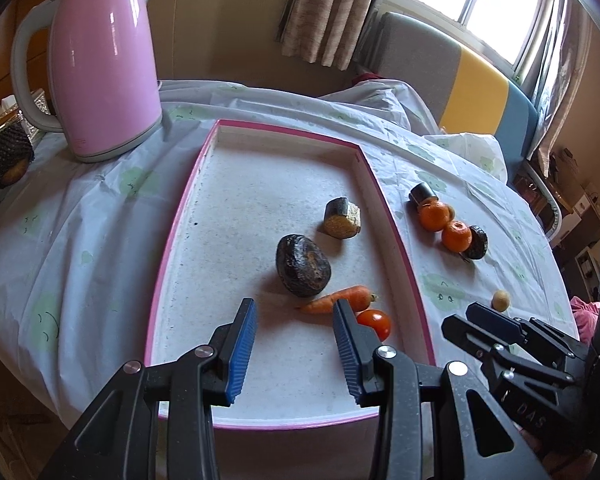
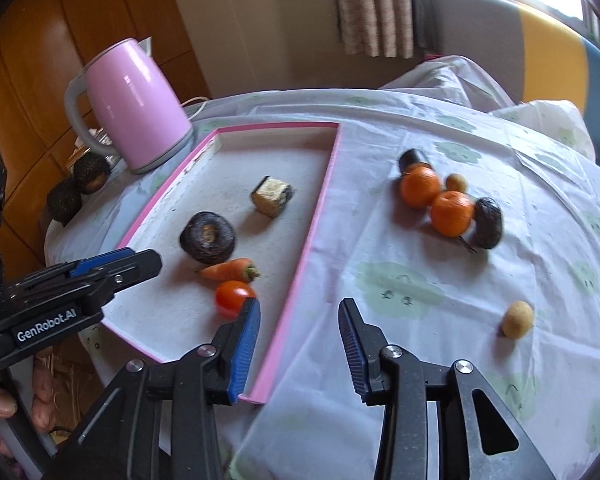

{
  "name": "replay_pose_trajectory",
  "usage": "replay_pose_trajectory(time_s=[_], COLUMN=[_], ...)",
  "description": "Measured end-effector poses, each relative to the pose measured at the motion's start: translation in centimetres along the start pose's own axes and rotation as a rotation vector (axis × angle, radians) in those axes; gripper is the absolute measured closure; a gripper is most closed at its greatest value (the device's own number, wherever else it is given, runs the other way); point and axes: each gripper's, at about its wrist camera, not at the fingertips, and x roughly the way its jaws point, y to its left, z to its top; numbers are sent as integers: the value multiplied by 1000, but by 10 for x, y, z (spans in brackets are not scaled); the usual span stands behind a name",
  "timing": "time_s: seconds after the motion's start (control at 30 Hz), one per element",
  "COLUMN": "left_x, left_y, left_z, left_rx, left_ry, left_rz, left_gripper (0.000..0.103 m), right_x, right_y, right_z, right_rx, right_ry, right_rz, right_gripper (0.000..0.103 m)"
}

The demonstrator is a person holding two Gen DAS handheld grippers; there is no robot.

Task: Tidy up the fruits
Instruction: 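Lower the cherry tomato into the tray beside the carrot and open the right tool, then grasp a mandarin with the left tool while the right tool grasps the brown kiwi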

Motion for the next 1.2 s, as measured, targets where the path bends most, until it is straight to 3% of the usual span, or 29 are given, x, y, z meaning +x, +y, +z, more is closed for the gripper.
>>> replay_pose_trajectory(time_s=[0.33, 0.53, 1.13, 1.2], left_x=[7, 11, 29, 33], left_y=[-14, -34, -85, -92], left_z=[2, 2, 18, 21], left_rx=[25, 94, 159, 174], left_ry=[31, 48, 91, 98], left_rz=[-31, -33, -120, -124], left_gripper=[60, 60, 60, 60], right_x=[-14, -18, -12, -8], right_y=[-64, -95, -125, -126], right_z=[-13, -21, -23, -21], right_rx=[147, 217, 243, 239], right_ry=[-30, -25, -21, -17], right_rz=[-115, -159, -222, -230], right_gripper=[61, 61, 61, 65])
